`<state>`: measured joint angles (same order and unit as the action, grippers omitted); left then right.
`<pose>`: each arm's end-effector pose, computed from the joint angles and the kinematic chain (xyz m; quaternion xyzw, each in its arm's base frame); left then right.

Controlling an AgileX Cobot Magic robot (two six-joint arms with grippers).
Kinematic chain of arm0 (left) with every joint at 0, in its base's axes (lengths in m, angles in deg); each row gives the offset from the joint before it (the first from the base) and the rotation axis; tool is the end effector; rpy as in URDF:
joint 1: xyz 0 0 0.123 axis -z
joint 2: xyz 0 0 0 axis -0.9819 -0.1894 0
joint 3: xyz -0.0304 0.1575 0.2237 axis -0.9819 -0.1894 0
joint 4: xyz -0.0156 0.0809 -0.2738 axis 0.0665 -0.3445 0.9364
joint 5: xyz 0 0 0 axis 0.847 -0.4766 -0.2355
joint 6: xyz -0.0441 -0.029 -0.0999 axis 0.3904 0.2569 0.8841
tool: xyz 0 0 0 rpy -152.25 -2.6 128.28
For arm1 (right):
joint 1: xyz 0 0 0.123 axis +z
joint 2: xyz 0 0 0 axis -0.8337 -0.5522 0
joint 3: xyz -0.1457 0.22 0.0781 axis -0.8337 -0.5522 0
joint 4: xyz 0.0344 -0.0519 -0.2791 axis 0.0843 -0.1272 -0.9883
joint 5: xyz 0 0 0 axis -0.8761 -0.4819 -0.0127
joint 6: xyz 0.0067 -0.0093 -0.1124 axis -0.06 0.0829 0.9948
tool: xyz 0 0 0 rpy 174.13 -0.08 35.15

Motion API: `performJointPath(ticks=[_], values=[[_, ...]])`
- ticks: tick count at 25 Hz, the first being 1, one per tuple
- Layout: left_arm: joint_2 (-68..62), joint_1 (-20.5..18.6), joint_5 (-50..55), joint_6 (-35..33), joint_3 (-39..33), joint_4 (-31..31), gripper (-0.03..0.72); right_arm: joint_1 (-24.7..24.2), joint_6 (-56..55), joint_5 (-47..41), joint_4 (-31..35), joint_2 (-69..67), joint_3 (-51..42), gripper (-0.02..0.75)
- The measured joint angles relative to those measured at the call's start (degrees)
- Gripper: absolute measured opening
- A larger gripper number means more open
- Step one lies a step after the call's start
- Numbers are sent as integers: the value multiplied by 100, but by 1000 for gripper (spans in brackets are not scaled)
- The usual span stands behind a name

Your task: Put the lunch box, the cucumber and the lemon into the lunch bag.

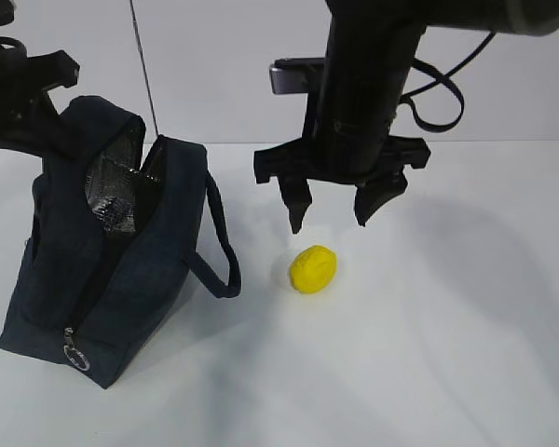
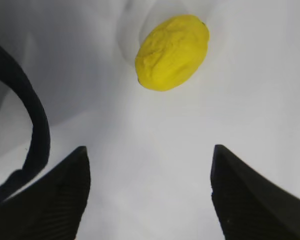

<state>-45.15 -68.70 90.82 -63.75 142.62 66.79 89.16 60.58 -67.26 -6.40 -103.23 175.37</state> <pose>0.3665 -0.1043 0.2547 -0.0206 0.9560 -0.2135 0.2001 0.3738 0.2362 0.2247 -0.0871 0.9917 0.0315 0.0892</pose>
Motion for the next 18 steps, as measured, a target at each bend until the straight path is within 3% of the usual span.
performJointPath(ticks=[10,18], values=[[0,0,-8,-156,0,-26,-7,-71,-1702,1622,214,0,-1031,568],[0,0,-84,-187,0,-26,-7,-254,-2077,1923,288,-421,-1052,568]])
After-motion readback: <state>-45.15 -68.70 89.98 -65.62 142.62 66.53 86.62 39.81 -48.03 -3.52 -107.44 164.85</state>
